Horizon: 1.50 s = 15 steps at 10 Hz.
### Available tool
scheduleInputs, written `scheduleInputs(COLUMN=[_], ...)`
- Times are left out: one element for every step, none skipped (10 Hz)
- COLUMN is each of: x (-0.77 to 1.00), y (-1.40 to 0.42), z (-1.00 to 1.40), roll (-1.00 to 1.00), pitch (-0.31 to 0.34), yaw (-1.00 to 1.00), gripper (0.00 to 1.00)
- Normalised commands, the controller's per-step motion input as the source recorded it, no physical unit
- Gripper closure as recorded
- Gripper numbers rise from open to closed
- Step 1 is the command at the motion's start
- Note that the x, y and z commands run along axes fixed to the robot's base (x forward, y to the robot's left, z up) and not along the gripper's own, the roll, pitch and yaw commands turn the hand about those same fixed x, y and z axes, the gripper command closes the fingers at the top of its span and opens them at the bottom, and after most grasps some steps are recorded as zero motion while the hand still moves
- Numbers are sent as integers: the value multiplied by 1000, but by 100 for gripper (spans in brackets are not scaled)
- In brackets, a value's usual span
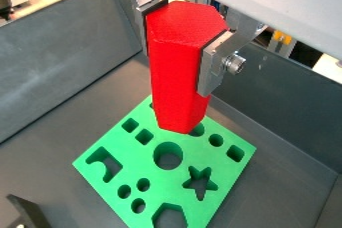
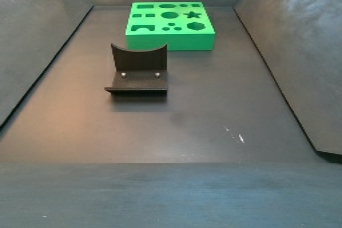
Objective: Insert the hexagon object.
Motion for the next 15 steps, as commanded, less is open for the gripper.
scheduleInputs(x=[-426, -283, -86, -80, 0, 0, 0, 0, 0, -31, -214, -266, -269, 0, 120], y=[197, 186, 34, 49, 109, 100, 66, 174, 277, 289, 223, 306, 303, 320, 220], z=[-1000, -934, -917, -917, -954, -771, -706, -686, -777, -769, -609, -457, -337, -286, -246], roll=[0, -20, -9, 0, -103, -157, -130, -220, -191, -103, 0, 0, -16, -40, -17], pitch=[-147, -179, -174, -174, -54, 0, 0, 36, 34, 0, -34, -26, -6, 0, 0], yaw=[0, 40, 114, 129, 0, -9, 0, 0, 0, 0, 3, 0, 0, 6, 57], gripper=[100, 100, 100, 100, 100, 100, 100, 100, 100, 100, 100, 100, 100, 100, 100])
